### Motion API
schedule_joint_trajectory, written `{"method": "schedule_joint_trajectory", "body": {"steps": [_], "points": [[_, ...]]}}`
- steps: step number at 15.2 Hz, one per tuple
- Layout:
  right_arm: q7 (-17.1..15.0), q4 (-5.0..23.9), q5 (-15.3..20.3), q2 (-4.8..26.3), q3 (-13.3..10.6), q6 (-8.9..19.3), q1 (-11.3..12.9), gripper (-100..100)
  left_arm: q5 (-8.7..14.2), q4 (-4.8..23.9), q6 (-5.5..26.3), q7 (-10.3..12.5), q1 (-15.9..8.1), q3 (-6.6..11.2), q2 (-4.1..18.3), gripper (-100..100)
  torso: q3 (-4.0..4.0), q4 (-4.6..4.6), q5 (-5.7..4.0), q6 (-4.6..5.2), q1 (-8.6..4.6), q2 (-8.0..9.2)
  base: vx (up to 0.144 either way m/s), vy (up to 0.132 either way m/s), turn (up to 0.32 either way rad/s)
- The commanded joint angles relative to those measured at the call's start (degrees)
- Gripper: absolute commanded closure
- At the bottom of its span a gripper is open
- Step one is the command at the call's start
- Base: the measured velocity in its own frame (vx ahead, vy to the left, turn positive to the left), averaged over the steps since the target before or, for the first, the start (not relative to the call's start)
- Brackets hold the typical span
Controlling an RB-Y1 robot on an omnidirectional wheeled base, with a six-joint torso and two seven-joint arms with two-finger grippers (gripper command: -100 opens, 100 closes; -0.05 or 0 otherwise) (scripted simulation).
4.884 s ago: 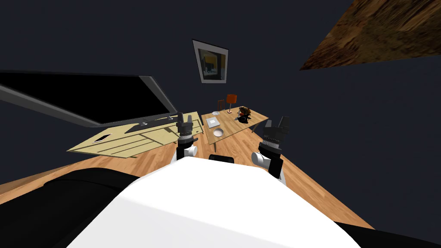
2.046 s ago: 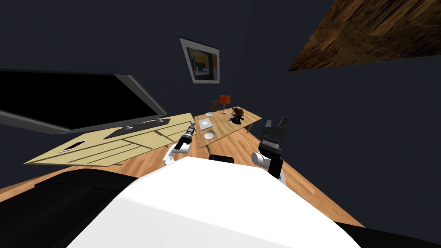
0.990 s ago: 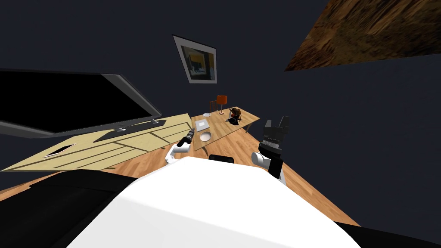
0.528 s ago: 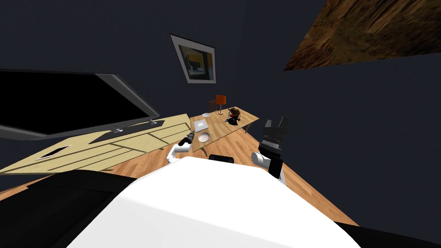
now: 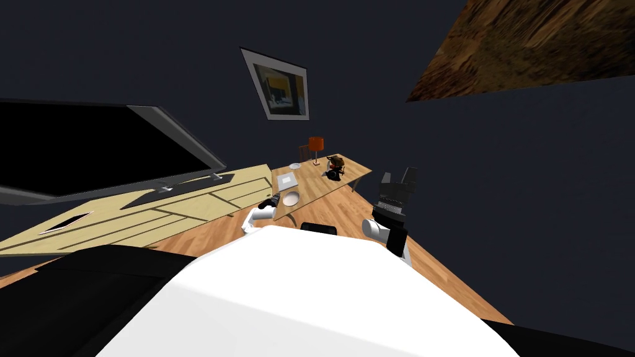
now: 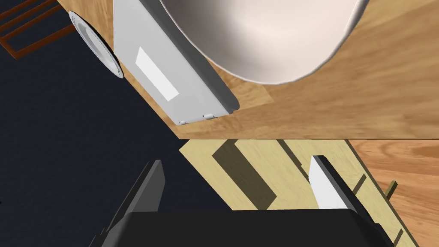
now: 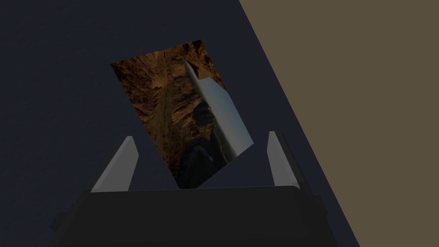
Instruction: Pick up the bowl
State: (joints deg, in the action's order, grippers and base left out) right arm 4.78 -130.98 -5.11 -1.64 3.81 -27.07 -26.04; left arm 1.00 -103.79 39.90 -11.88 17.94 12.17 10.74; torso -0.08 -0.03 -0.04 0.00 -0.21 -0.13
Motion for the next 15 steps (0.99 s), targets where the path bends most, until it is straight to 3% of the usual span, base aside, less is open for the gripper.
{"method": "schedule_joint_trajectory", "body": {"steps": [1, 6, 11, 15], "points": [[0.00, 0.00, 0.00, 0.00, 0.00, 0.00, 0.00, 0, 0.18, 0.41, 2.27, -0.23, -0.18, 0.28, -0.36, -100, 0.00, 0.00, 0.00, 0.00, 0.00, 0.00, 0.034, -0.046, -0.013], [0.00, 0.00, 0.00, 0.00, 0.00, 0.00, 0.00, 0, 0.47, 2.39, 8.30, -0.97, -1.00, 1.20, -2.32, -100, 0.00, 0.00, -0.01, 0.00, 0.01, 0.01, 0.035, -0.044, -0.013], [0.00, 0.00, 0.00, 0.00, 0.00, 0.00, 0.00, 0, 0.63, 3.43, 12.11, -1.37, -1.43, 1.70, -3.68, -100, 0.01, 0.00, 0.00, 0.00, 0.01, 0.02, 0.029, -0.042, -0.009], [0.00, 0.00, 0.00, 0.00, 0.00, 0.00, 0.00, 0, 0.83, 4.75, 16.44, -1.86, -1.98, 2.32, -6.33, -100, 0.01, 0.00, 0.00, 0.00, 0.01, 0.02, 0.028, -0.038, -0.011]]}}
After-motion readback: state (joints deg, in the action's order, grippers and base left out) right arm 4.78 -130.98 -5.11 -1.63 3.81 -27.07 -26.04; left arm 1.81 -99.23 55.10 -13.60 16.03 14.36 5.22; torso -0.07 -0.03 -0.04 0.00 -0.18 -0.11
